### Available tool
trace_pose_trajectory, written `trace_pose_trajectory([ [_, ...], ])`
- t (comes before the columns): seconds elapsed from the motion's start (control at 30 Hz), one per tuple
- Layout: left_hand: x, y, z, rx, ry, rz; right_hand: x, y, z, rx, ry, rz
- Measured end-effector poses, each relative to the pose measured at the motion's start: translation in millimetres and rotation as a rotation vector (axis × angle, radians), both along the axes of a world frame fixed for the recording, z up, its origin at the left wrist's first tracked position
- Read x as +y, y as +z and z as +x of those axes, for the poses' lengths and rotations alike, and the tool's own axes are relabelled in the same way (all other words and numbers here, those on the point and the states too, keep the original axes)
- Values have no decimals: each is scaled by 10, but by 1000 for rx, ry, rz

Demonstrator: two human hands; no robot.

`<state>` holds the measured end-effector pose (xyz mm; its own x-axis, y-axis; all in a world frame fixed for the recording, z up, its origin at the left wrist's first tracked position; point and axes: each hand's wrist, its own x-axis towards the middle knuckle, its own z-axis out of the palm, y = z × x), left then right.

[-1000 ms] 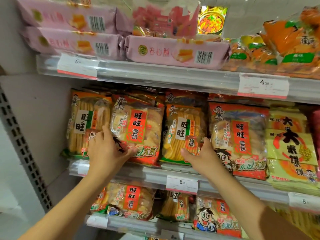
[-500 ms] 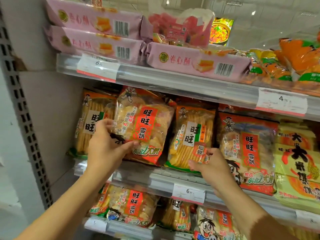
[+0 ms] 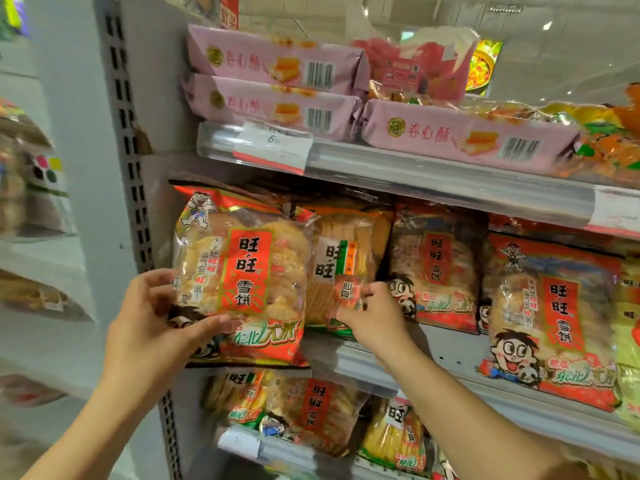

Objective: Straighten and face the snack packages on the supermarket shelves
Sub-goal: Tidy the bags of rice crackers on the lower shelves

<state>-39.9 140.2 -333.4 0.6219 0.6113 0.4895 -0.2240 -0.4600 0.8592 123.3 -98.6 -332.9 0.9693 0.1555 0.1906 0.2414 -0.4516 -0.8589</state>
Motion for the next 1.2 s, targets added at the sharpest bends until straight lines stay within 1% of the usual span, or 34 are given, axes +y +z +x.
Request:
trace_pose_trajectory([
  [0.17,6,-41,-21,-4,-58,-35,57,-21,38,42,-10,-29],
  [0.3,-136,-32,74,5,-101,-27,1,16,-64,4,-18,-25],
  [0.33,-198,-16,109,9,-117,-30,-58,47,-123,-34,-30,30],
  [0.4,-361,45,193,18,-144,4,-263,134,-320,-131,-74,211],
  [0.47,-589,132,313,26,-196,43,-542,202,-622,-160,-86,398],
  [0.5,-738,182,382,30,-245,53,-683,213,-789,-153,-55,412],
  [0.57,-1079,267,531,33,-338,76,-906,201,-1084,-116,-9,331],
  [0.6,-1253,293,611,19,-368,100,-994,181,-1164,-99,-26,302],
  [0.7,-1710,349,849,1,-430,159,-1222,212,-1110,-137,-163,265],
  [0.77,-1934,366,1006,8,-459,195,-1351,287,-944,-181,-287,190],
  [0.83,-2088,350,1132,56,-446,289,-1402,350,-769,-211,-382,112],
  [0.9,-2159,303,1217,138,-383,396,-1408,343,-598,-237,-440,37],
  [1.0,-2154,194,1256,144,-369,476,-1386,278,-403,-239,-483,-94],
  [1.13,-2119,17,1265,184,-379,588,-1349,68,-323,-163,-445,-223],
  [1.2,-2114,-44,1249,225,-368,630,-1326,-50,-346,-184,-431,-293],
])
